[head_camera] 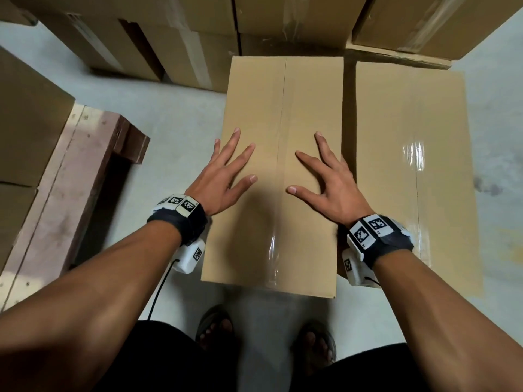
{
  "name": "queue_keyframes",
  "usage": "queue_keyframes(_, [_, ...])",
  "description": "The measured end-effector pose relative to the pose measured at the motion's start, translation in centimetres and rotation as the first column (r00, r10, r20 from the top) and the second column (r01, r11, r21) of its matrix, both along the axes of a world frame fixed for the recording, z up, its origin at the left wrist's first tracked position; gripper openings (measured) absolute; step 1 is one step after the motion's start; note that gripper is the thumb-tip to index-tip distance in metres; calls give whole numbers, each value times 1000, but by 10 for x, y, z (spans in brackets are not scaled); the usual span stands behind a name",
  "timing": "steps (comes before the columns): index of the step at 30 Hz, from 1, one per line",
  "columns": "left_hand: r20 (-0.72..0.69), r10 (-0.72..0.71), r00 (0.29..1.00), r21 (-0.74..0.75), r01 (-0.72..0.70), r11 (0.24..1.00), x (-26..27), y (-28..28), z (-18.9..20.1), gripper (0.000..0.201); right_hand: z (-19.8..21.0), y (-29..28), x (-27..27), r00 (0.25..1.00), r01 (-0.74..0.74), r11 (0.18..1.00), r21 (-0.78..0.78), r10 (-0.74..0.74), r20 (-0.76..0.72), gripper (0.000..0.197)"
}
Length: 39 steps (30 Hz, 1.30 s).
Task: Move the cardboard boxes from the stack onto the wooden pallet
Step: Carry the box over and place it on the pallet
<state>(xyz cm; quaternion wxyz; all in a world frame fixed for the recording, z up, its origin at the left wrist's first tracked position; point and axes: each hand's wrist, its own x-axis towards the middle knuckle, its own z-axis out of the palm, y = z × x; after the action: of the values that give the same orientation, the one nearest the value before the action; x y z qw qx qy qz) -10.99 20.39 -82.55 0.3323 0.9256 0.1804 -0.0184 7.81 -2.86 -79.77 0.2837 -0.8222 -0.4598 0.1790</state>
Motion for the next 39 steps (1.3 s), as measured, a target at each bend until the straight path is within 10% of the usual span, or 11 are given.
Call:
queue_keyframes(12, [6,88,996,87,-88,992,-62,-43,133,69,129,-29,-53,998,19,999,26,-17,-64,62])
queue_keyframes(30, [165,233,958,90,-250,964,-139,-113,571,65,565,-74,-103,990,-124,989,81,129,-52,65])
queue_keyframes(39, [215,353,911,168,-391,905,-202,-129,740,66,716,-58,-134,954,-300,939,167,300,23,68])
